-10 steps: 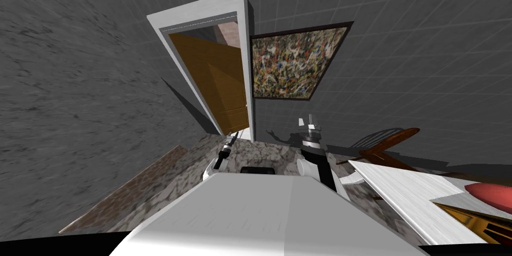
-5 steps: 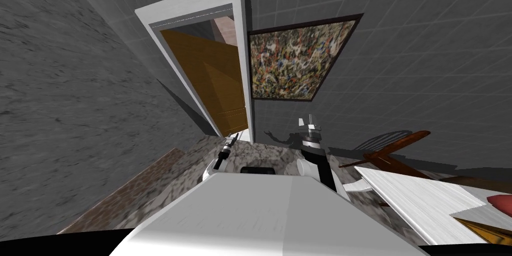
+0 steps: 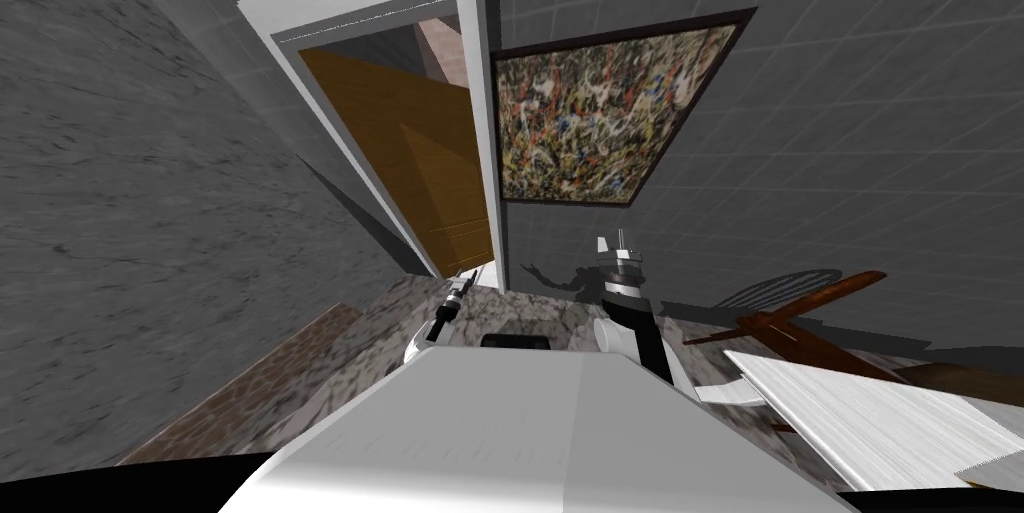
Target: Push the door open
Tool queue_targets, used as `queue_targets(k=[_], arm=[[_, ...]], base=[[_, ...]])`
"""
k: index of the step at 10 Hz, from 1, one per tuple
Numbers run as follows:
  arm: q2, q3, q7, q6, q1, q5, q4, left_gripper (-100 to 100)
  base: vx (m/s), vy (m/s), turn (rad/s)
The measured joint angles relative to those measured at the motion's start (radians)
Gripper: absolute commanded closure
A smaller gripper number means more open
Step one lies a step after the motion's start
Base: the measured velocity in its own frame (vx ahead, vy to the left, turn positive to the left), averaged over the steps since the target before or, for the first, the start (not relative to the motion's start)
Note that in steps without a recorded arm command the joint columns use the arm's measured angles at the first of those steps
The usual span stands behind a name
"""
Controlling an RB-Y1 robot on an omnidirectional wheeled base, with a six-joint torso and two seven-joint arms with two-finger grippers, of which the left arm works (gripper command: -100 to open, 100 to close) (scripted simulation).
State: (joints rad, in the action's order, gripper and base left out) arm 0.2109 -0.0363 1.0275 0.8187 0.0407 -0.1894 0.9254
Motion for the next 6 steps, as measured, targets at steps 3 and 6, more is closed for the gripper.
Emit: queue_targets(k=[3,6], arm=[[0.008,-0.004,0.052,0.021,-0.028,-0.008,-0.077,-100],[0.015,-0.007,0.102,0.039,-0.051,-0.016,-0.144,-100]], base=[[0.146,-0.022,-0.006],[0.134,-0.020,-0.004]])
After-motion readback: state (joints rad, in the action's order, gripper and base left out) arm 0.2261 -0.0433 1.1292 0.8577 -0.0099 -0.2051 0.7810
